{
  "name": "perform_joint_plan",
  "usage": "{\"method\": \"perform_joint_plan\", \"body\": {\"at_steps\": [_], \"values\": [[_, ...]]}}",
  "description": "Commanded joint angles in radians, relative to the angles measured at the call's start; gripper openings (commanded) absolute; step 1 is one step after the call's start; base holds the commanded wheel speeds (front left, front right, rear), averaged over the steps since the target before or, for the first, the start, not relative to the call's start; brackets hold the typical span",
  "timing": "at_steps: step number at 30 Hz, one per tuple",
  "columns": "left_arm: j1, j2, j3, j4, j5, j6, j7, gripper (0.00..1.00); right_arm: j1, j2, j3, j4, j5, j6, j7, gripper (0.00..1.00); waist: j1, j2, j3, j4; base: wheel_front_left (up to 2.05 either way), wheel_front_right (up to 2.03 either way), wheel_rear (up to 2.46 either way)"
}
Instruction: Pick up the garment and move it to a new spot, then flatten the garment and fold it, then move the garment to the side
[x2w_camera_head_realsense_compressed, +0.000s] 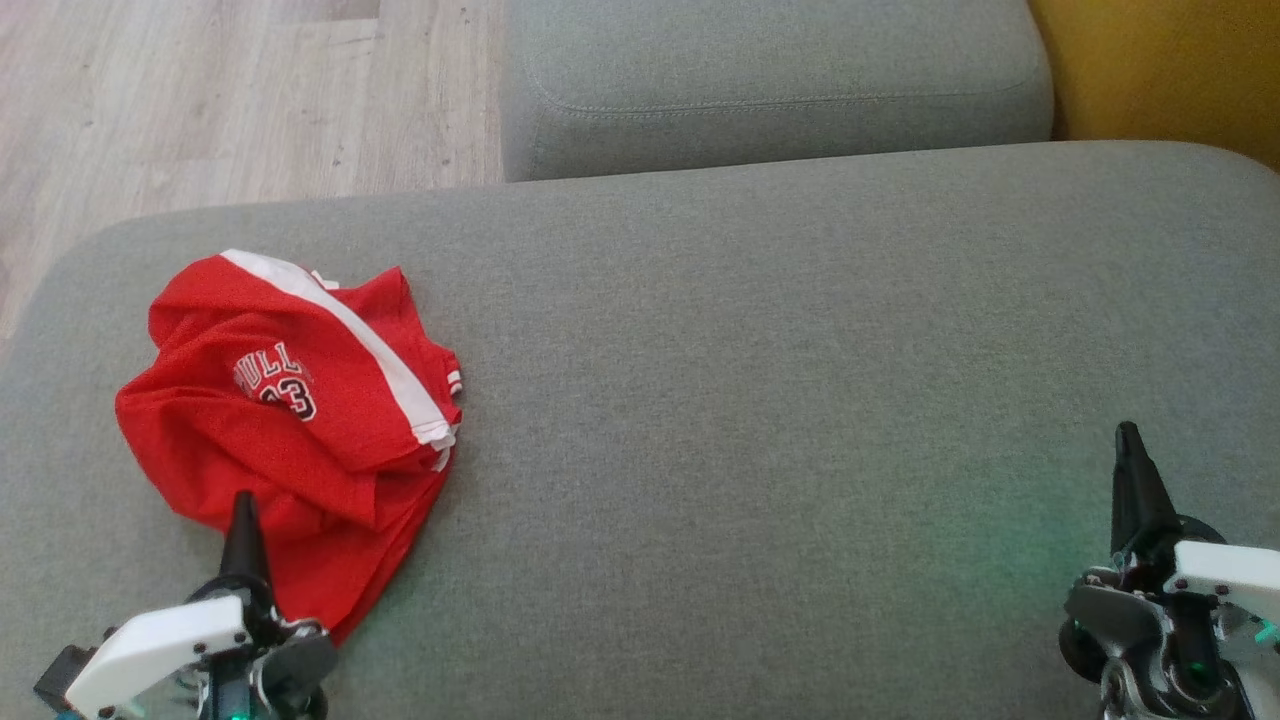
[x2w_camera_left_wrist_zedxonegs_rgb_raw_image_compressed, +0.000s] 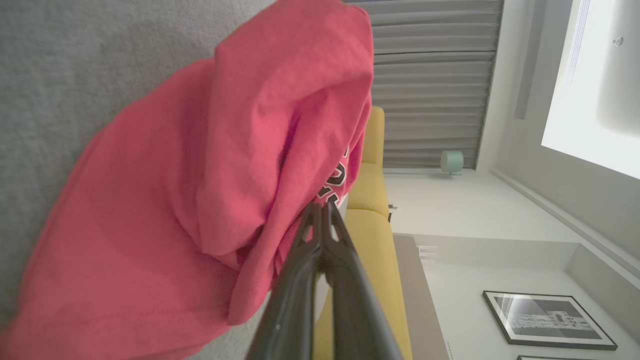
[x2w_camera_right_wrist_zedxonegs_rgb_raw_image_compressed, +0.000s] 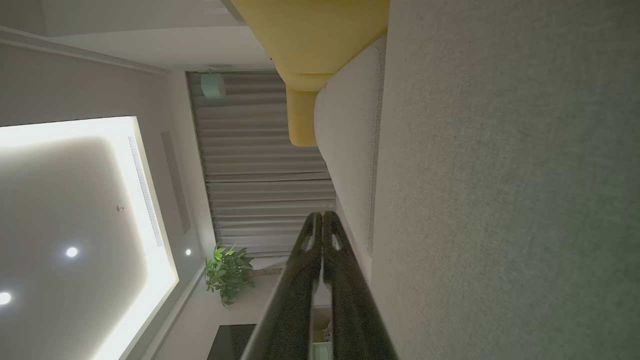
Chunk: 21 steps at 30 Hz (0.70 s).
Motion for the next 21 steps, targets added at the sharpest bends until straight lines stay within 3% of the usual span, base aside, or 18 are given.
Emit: {"method": "perform_joint_plan", "body": {"at_steps": [1,13,14,15,21], "values": [[-0.050,0.007,0.033,-0.037,-0.006,-0.007,0.007,0.00,-0.052,-0.007,0.021,-0.039,0.007,-0.001,0.003,0.00,0.0000,0.0000,0.000,0.000,0.00,0.00,0.00],[-0.050,0.007,0.033,-0.037,-0.006,-0.007,0.007,0.00,-0.052,-0.007,0.021,-0.039,0.007,-0.001,0.003,0.00,0.0000,0.0000,0.000,0.000,0.00,0.00,0.00],[0.000,0.000,0.000,0.001,0.000,0.000,-0.001,0.00,0.000,0.000,0.001,0.001,0.000,0.000,0.000,0.00,0.0000,0.0000,0.000,0.000,0.00,0.00,0.00],[0.004,-0.001,-0.002,0.015,0.000,0.001,-0.001,1.00,0.005,0.001,0.002,0.016,0.000,0.000,0.000,1.00,0.0000,0.0000,0.000,0.000,0.00,0.00,0.00],[0.023,-0.002,-0.008,0.032,0.003,0.000,-0.014,1.00,0.021,0.002,0.016,0.034,-0.005,0.000,-0.013,1.00,0.0000,0.0000,-0.001,-0.001,0.00,0.00,0.00]]}}
